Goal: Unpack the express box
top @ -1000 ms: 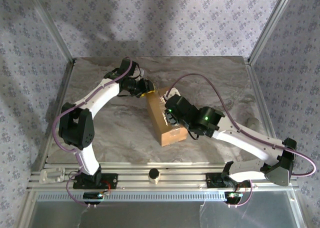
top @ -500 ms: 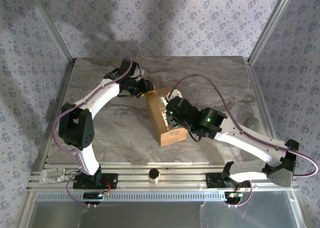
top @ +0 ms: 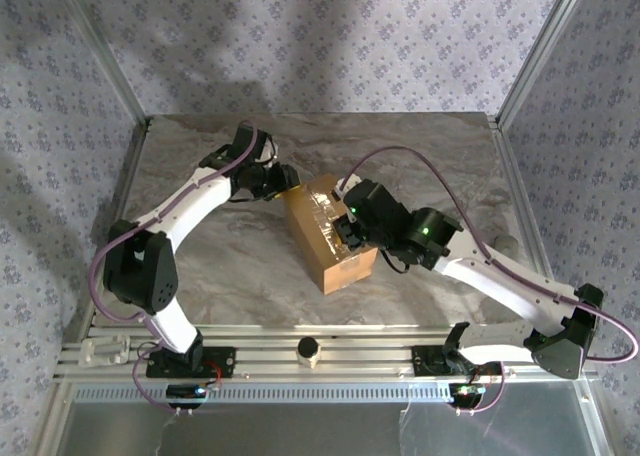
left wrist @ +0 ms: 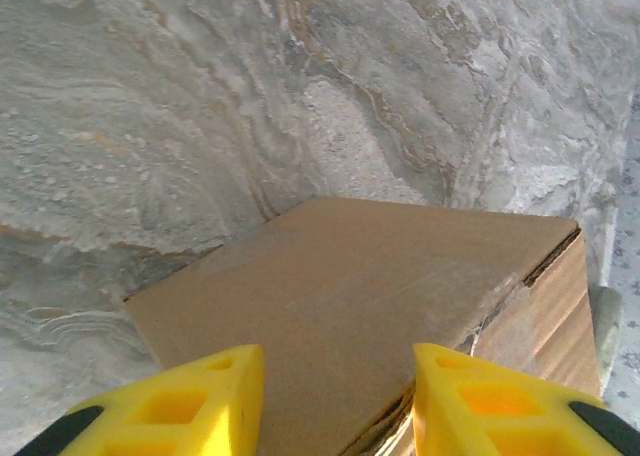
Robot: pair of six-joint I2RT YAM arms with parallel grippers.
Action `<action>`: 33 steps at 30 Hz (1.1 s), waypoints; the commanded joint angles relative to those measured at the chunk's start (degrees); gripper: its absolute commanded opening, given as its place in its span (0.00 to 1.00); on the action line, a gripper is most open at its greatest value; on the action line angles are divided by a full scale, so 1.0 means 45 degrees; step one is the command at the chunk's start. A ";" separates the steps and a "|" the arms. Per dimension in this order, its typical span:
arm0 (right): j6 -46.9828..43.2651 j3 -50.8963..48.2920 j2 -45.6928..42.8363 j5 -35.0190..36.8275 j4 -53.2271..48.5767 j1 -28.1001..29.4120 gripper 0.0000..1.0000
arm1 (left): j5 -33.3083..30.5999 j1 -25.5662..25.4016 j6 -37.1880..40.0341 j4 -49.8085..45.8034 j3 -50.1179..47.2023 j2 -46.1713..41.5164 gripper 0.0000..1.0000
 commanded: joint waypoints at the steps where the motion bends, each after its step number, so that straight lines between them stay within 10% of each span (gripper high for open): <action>1: -0.1146 -0.0005 -0.0017 -0.1404 -0.1265 -0.0242 0.00 | -0.2249 0.0262 0.0117 -0.1593 -0.0323 -0.0225 0.40; 20: -0.1578 0.0595 0.0683 -0.2078 -0.0885 -0.0359 0.00 | 0.1113 0.0087 0.5323 -0.2690 0.2949 0.0961 0.54; 33: -0.1581 0.0721 0.0899 -0.1849 -0.0901 -0.0327 0.00 | 0.0478 -0.0187 0.5751 -0.3207 0.2434 0.1253 0.54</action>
